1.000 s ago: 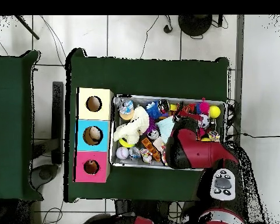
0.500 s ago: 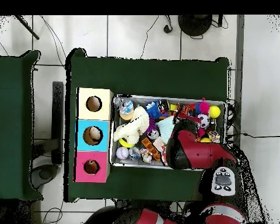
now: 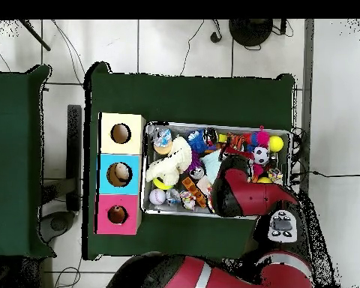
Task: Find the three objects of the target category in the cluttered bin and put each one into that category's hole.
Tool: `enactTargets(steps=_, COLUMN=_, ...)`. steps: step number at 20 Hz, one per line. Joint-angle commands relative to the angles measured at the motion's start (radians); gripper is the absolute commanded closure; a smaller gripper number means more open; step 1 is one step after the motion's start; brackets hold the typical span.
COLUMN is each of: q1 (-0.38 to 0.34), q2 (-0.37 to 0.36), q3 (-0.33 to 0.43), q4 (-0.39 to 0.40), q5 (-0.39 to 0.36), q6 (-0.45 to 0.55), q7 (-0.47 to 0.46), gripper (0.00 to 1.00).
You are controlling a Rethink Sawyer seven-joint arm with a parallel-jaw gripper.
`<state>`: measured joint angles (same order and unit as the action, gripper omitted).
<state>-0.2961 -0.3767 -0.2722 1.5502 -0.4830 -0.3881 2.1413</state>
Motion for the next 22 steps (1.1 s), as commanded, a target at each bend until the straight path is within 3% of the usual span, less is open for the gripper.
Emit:
enactTargets(steps=1, q1=-0.016, q2=0.097, q3=0.120, q4=-0.093, q5=-0.021, q6=-0.117, q7=0.078, gripper=0.00)
enactTargets(steps=22, q1=-0.011, q2=0.103, q3=0.076, q4=-0.076, q5=-0.026, q6=-0.143, q7=0.077, gripper=0.00)
